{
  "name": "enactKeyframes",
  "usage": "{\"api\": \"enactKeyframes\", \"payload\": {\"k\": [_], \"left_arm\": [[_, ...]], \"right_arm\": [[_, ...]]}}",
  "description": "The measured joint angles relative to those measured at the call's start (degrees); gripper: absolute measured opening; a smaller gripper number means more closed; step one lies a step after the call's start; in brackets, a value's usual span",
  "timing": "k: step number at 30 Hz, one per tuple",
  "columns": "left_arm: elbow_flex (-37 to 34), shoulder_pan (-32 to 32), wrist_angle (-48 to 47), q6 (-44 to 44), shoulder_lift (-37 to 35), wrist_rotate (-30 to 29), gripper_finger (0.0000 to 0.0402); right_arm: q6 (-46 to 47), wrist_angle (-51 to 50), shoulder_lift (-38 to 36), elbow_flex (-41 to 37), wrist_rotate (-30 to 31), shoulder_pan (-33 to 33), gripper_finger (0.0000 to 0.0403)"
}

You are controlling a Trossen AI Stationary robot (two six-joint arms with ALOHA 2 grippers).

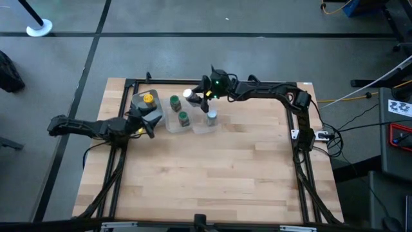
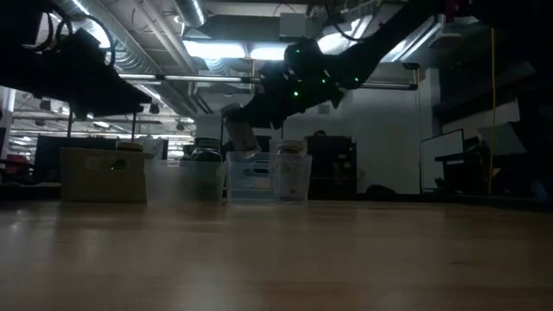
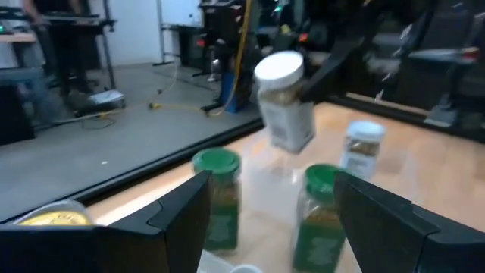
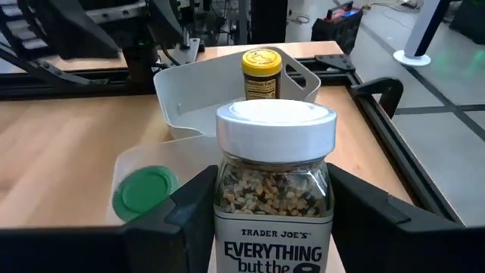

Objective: Sort spices by type
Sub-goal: Put the white seasoning bottle into the right transparent bin

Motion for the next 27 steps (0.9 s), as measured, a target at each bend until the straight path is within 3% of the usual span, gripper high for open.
{"api": "enactKeyframes", "payload": {"k": [4,11,27], "left_arm": [[0.09,-0.01,-0.20,3.05,-3.82,3.85,0.0255],[0.09,-0.01,-0.29,7.20,-7.86,4.31,0.0255],[0.09,-0.02,-0.13,7.16,-8.17,4.37,0.0255]], "right_arm": [[-0.18,3.66,0.00,-3.38,0.04,-0.06,0.0207],[-3.58,8.29,-0.01,-7.64,0.09,-0.02,0.0207],[-6.17,10.70,-0.02,-10.84,2.10,-0.01,0.0208]]}}
